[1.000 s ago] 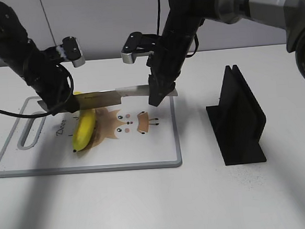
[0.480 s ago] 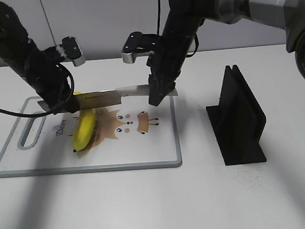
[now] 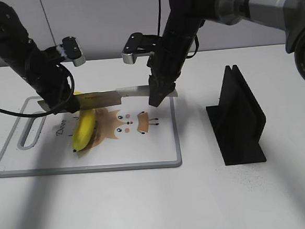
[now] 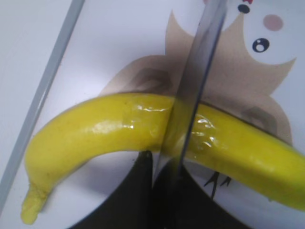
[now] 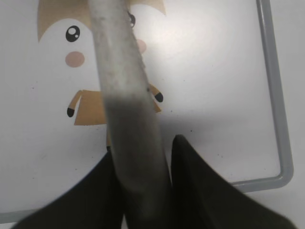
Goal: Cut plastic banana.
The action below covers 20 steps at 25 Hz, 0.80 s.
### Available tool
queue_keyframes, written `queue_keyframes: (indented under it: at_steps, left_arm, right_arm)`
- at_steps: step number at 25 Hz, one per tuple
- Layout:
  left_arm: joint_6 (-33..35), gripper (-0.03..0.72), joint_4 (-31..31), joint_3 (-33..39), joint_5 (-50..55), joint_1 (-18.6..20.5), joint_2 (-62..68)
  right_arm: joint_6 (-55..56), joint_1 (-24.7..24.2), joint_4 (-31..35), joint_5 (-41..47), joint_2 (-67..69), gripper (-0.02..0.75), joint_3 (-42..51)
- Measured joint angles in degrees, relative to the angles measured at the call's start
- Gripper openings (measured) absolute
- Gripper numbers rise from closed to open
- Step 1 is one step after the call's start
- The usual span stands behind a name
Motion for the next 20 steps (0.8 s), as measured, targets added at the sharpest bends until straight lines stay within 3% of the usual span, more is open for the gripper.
queue_keyframes:
  at_steps: [20]
  left_arm:
    - [-0.1,0.041,-0.8,-0.1,0.3,0.8,0.1]
  right_arm:
    - [0.0,-0.1,0.6,-0.3,0.5,0.242,0.0]
